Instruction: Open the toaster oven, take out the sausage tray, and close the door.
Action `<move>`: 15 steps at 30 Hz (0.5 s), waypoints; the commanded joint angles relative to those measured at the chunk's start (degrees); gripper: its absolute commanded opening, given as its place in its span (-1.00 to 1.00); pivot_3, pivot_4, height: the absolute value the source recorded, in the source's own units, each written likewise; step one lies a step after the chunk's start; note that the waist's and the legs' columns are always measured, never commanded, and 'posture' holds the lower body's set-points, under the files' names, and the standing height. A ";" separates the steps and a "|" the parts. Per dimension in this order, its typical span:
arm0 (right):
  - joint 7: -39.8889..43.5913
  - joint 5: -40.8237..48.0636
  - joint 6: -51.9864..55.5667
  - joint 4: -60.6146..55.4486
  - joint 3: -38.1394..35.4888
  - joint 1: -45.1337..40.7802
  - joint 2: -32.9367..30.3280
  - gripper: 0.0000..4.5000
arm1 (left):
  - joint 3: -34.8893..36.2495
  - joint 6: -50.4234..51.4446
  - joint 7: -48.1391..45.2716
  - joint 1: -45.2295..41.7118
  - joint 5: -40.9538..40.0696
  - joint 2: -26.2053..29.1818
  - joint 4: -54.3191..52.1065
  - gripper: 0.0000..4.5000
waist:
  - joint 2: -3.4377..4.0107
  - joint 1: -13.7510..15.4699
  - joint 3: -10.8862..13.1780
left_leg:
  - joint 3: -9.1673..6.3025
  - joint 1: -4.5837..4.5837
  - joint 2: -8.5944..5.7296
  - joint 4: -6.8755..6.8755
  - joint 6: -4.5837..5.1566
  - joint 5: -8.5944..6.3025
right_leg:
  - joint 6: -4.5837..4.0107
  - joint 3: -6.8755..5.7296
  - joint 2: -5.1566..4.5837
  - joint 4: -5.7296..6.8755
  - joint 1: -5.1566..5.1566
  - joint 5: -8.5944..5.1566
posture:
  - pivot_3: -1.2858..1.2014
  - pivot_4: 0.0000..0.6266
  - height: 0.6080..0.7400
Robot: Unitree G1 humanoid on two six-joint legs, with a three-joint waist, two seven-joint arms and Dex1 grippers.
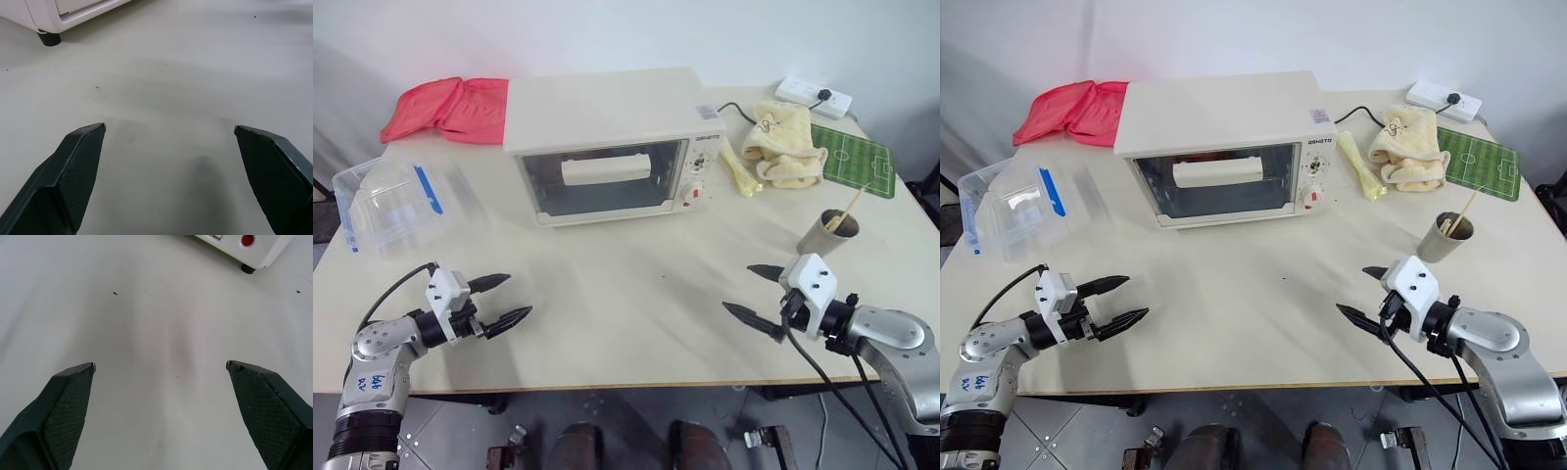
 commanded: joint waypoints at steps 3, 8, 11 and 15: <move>1.45 0.30 -0.35 -1.49 0.13 -1.45 -1.64 0.99 | 1.50 1.32 2.67 -0.42 0.34 1.44 -1.31 1.00 | 0.00 0.00 0.00 | 0.00 0.00 0.00 0.01 0.00 0.00 | 0.00 0.00 0.00 0.01 0.00 0.00 | 0.03 -0.52 1.00; 1.65 5.64 8.38 -5.09 3.21 -9.37 -0.76 0.99 | 2.19 4.13 5.34 -1.62 -1.70 0.70 -3.73 1.00 | -0.03 -0.29 0.03 | 0.00 0.00 0.05 0.16 -0.02 -0.03 | -0.01 0.00 0.00 0.21 -0.05 0.00 | 0.03 -0.52 1.00; 2.68 6.91 11.88 -5.09 6.98 -15.07 -0.50 0.99 | 2.29 7.80 5.87 -2.30 -3.64 0.52 -5.36 1.00 | -0.04 -0.32 0.03 | -0.03 0.00 0.08 0.29 -0.04 -0.08 | -0.02 0.00 0.00 0.34 -0.06 0.01 | 0.03 -0.52 1.00; 3.48 3.90 9.44 0.93 13.05 -25.97 3.14 0.99 | 2.06 9.53 3.80 -2.41 -5.53 0.51 -6.20 1.00 | -0.05 -0.82 0.05 | 0.00 -0.01 0.10 0.54 0.01 -0.29 | -0.02 -0.02 0.00 0.52 -0.08 0.01 | 0.03 -0.52 1.00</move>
